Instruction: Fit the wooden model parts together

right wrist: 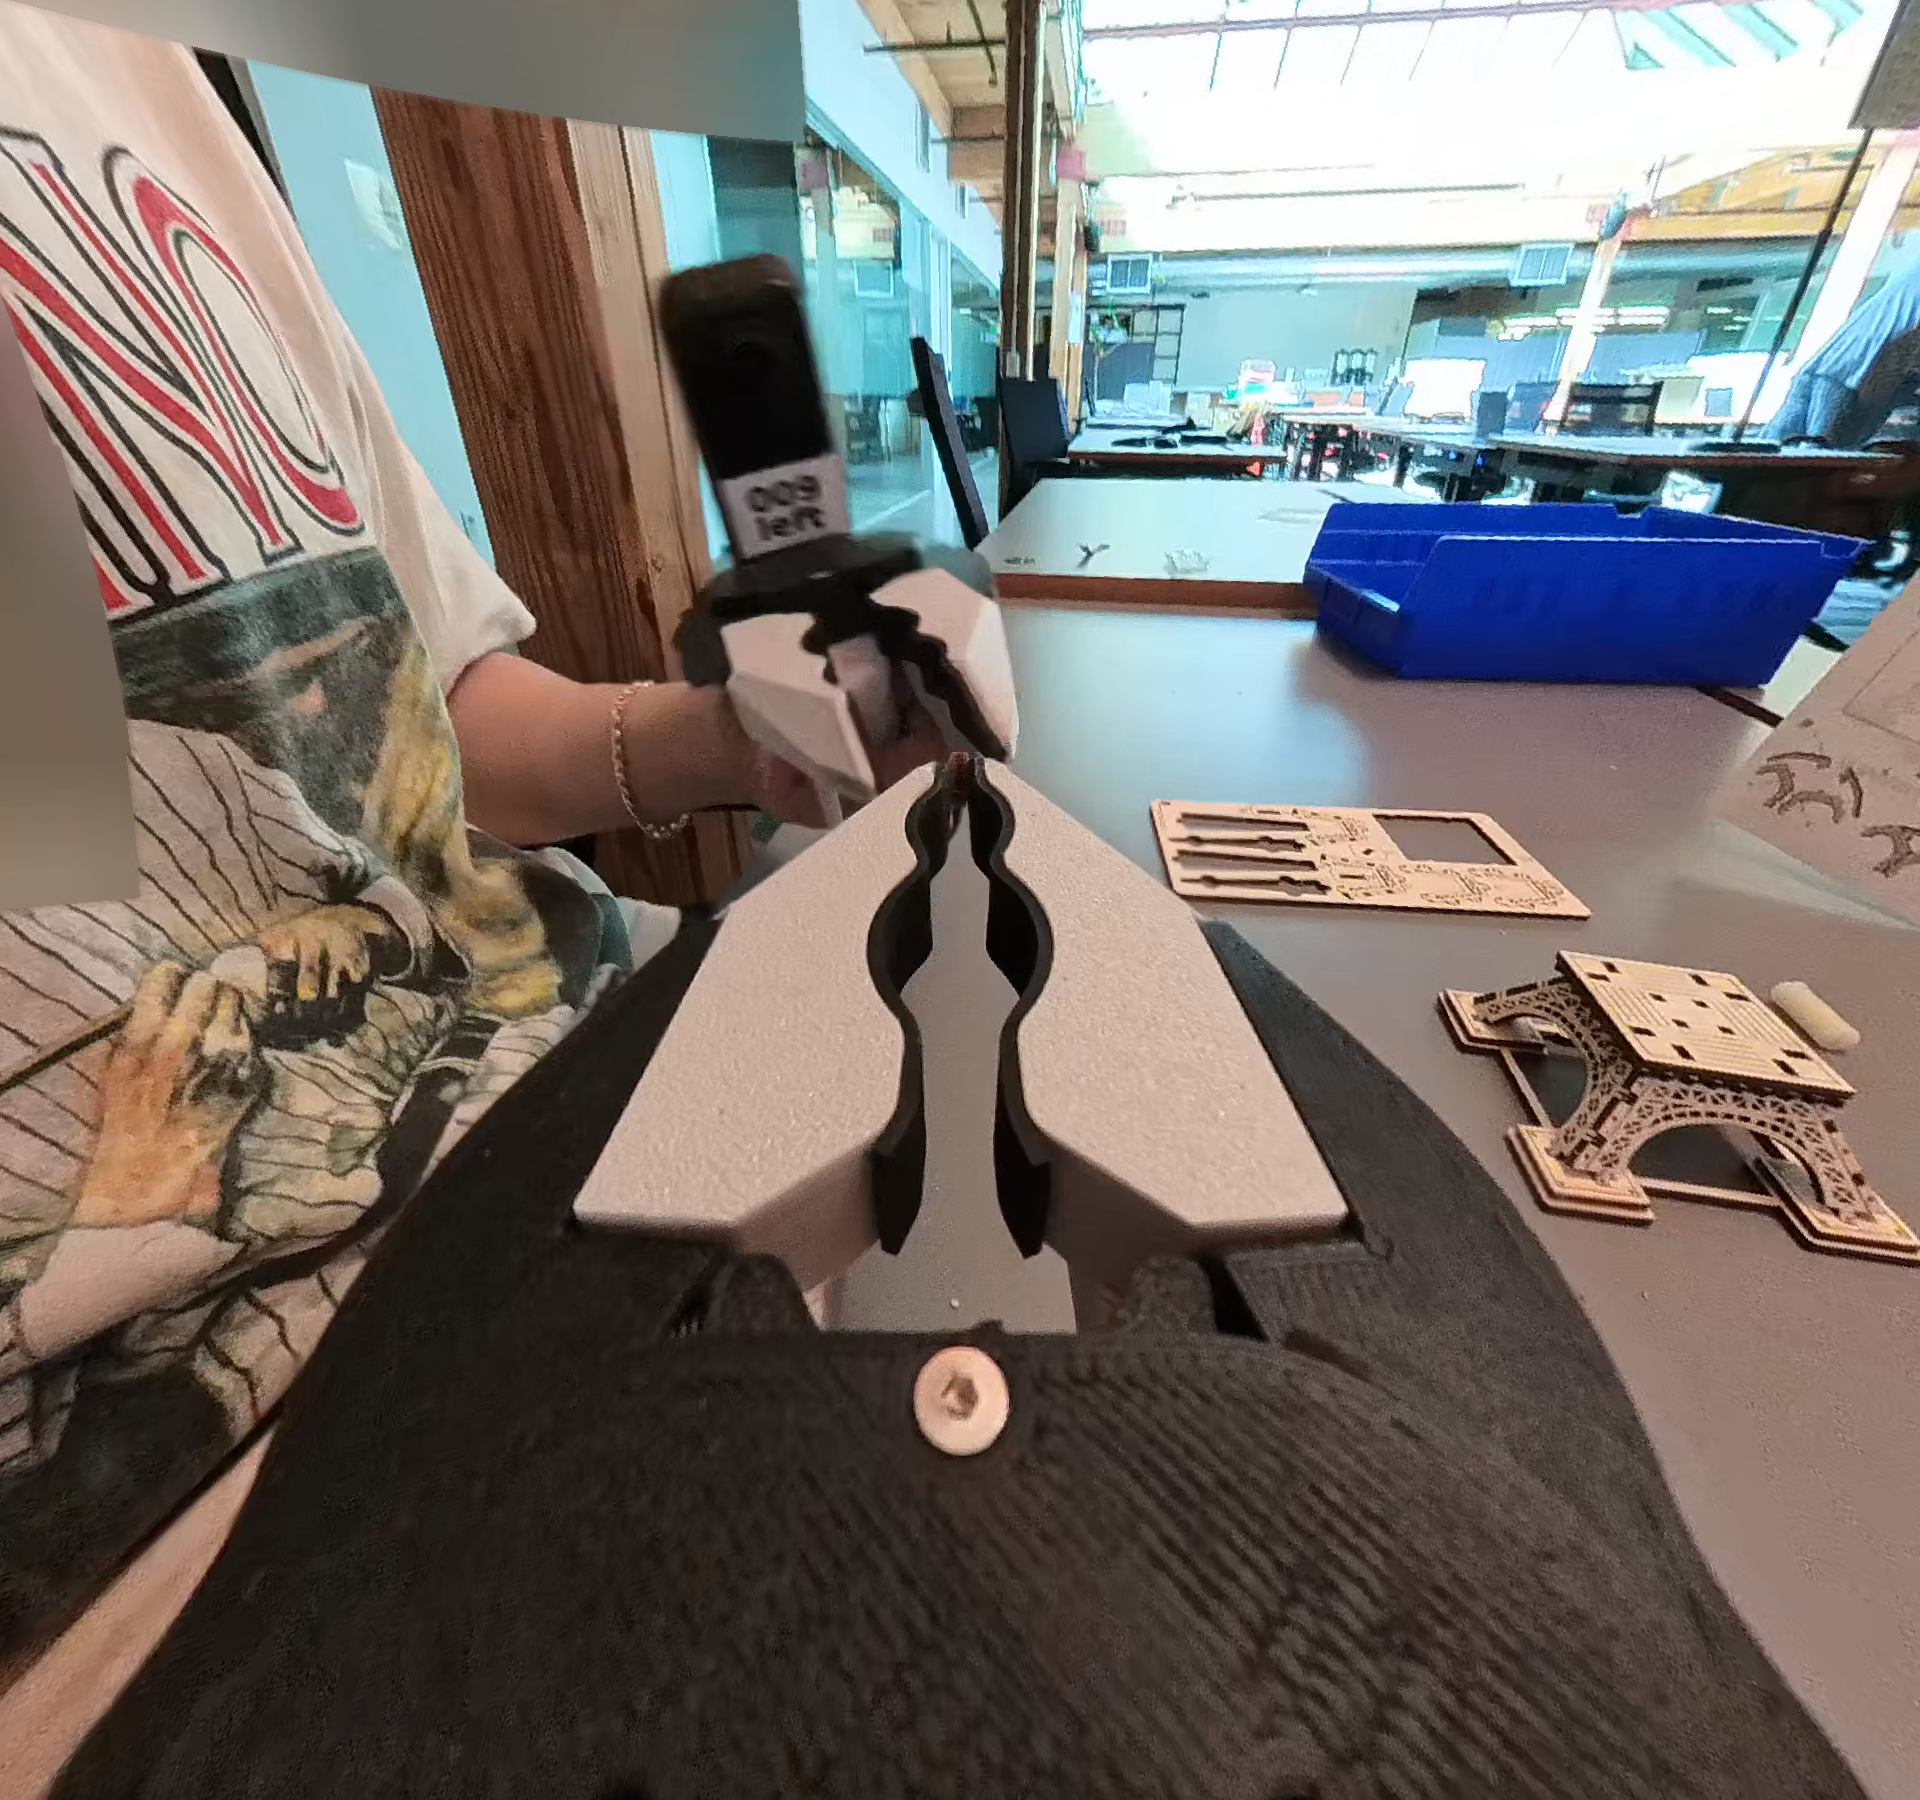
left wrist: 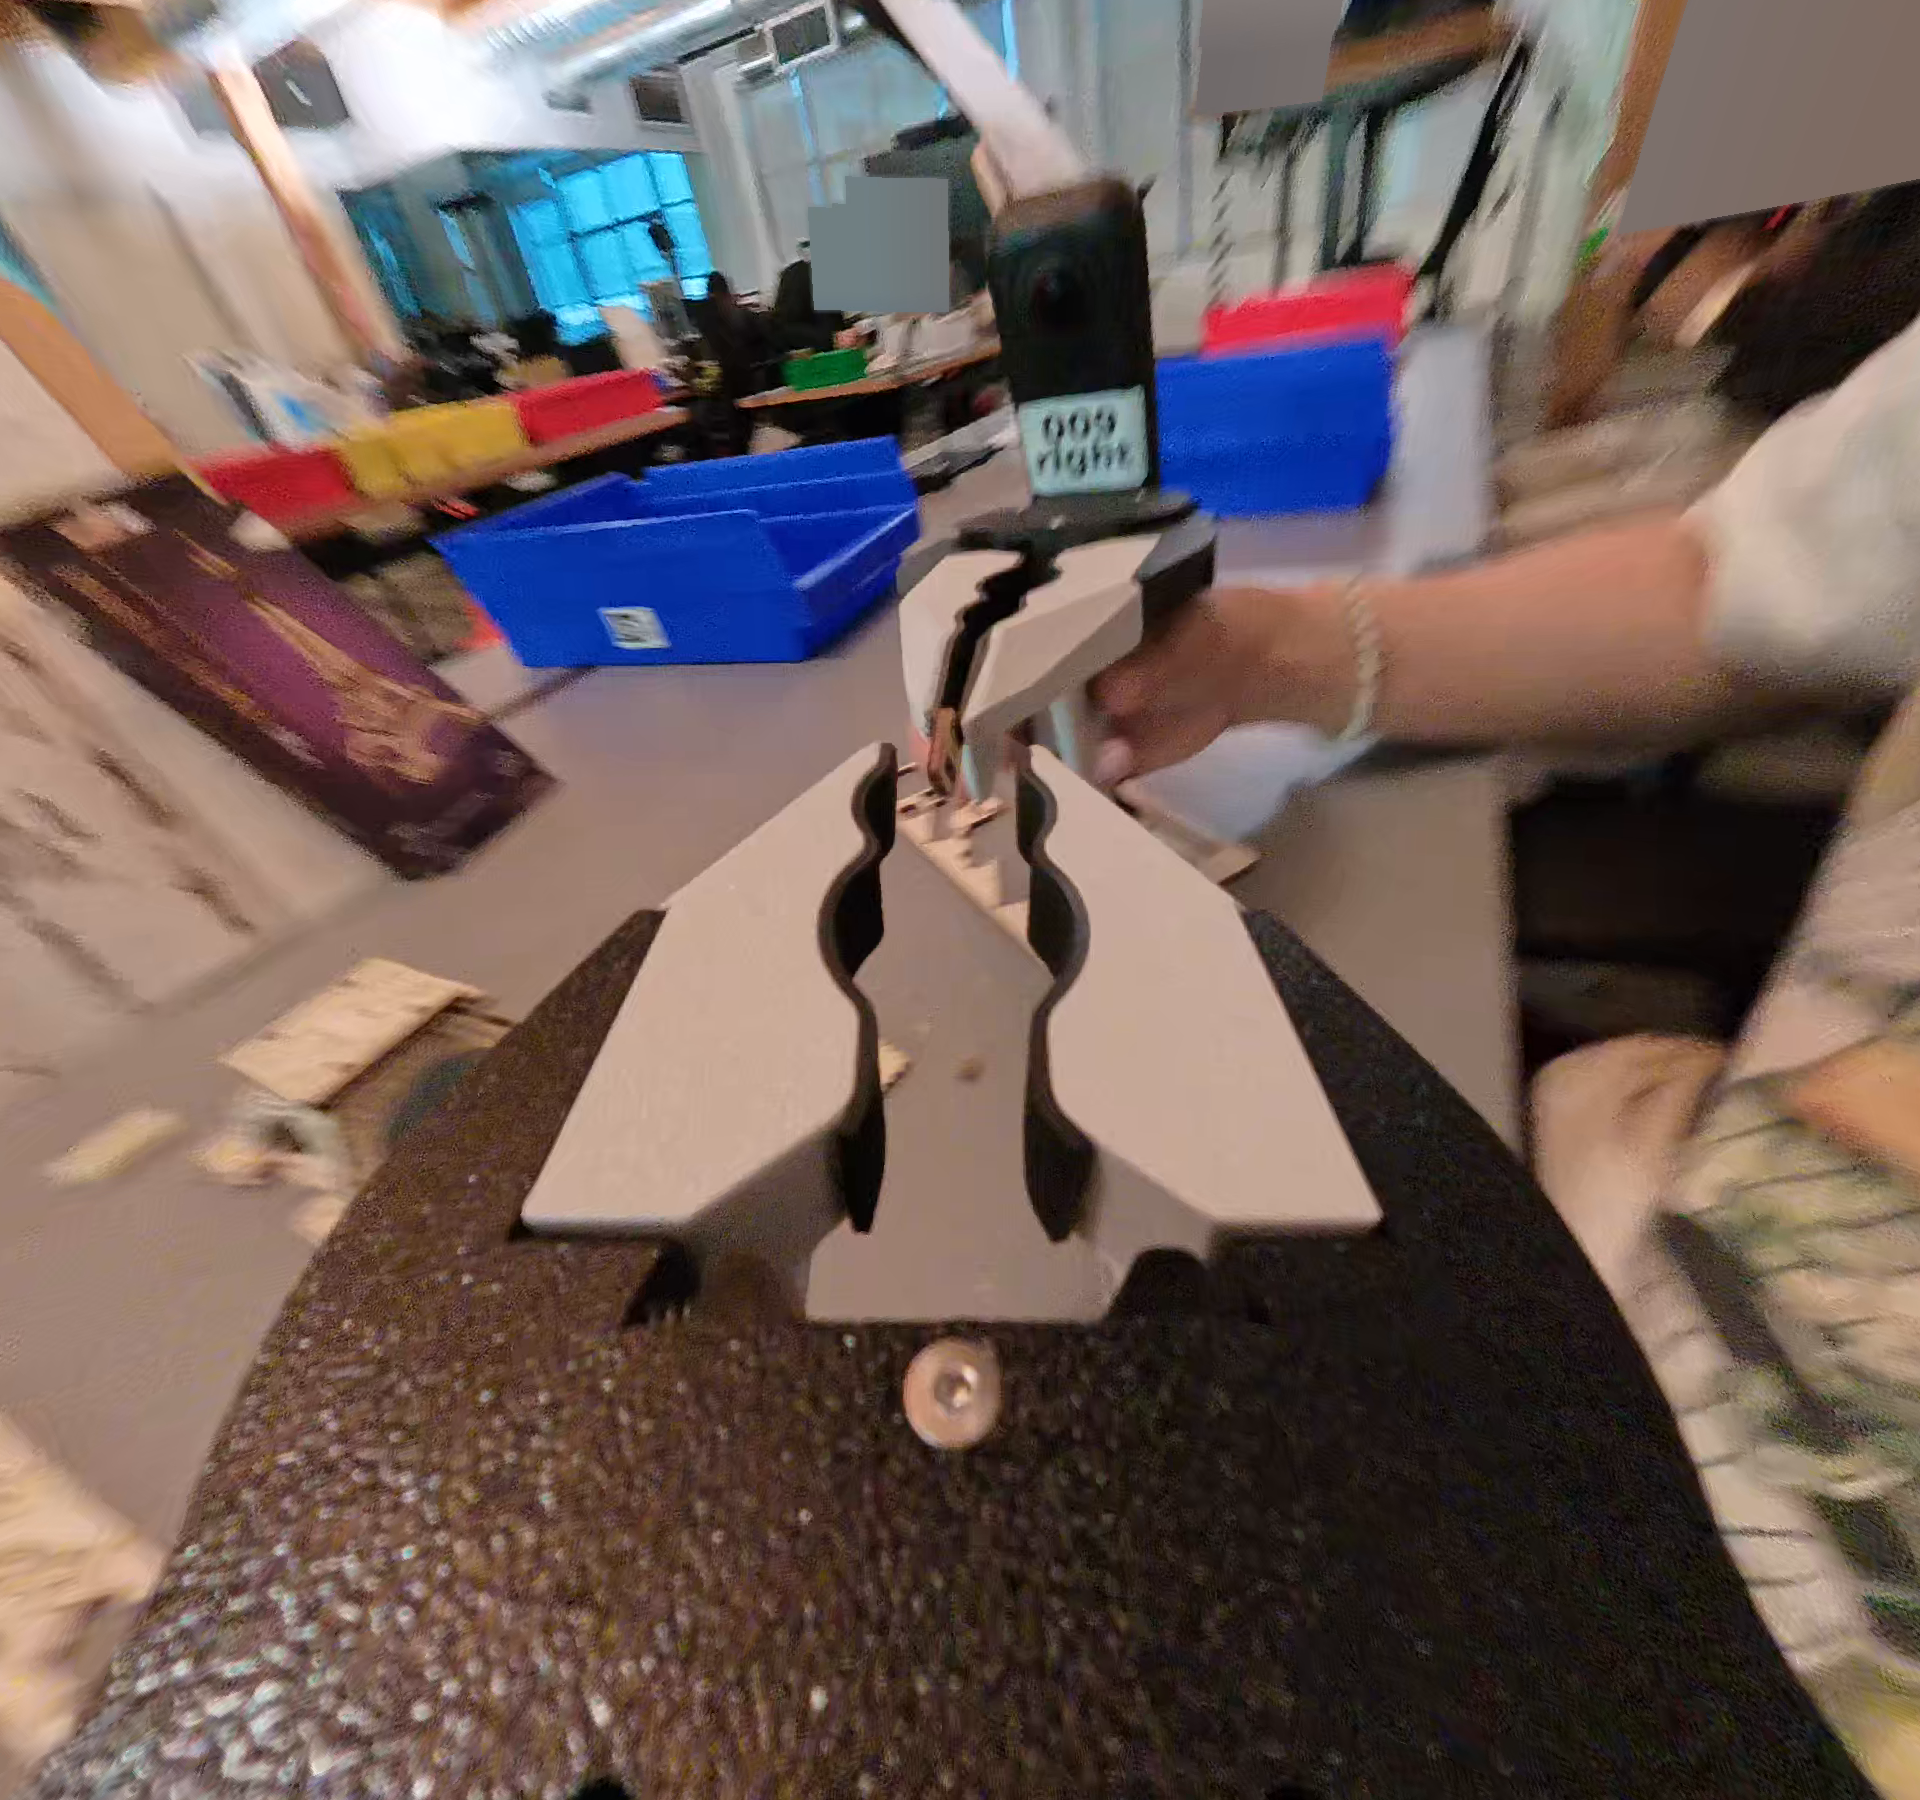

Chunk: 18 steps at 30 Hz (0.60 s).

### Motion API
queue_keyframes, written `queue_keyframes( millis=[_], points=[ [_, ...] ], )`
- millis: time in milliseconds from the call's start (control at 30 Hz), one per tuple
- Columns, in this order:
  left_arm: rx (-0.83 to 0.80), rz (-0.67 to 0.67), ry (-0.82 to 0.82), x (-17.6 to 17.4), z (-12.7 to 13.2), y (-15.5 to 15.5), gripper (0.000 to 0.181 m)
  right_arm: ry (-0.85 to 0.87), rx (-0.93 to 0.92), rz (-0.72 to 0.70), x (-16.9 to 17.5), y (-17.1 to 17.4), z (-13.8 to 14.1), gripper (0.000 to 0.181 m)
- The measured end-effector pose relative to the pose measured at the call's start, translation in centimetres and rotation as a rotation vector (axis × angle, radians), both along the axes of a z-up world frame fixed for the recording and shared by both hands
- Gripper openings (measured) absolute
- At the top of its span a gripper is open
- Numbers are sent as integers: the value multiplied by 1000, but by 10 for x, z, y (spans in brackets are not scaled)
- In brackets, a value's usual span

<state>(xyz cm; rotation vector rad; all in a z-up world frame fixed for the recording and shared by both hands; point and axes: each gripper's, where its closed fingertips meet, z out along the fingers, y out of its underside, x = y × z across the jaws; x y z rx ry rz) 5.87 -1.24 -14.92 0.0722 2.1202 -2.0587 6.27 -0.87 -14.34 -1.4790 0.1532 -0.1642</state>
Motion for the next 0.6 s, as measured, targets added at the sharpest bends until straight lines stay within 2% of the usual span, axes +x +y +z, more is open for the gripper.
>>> queue_keyframes(
  millis=[67, 167, 367, 600],
  points=[
    [-50, -74, 203, -1, 4, 0, 17, 10, 28, 12, -1, 0, 3, 0],
    [-81, -134, 317, -4, 3, -1, 4, 17, 36, 30, -4, 2, 4, 1],
    [-61, -28, 237, 5, -4, 0, 1, 1, -13, -34, 4, 2, -5, 2],
    [-49, -10, 268, 10, -6, 0, 1, -27, -53, -90, 9, 2, -8, 2]
  ],
)
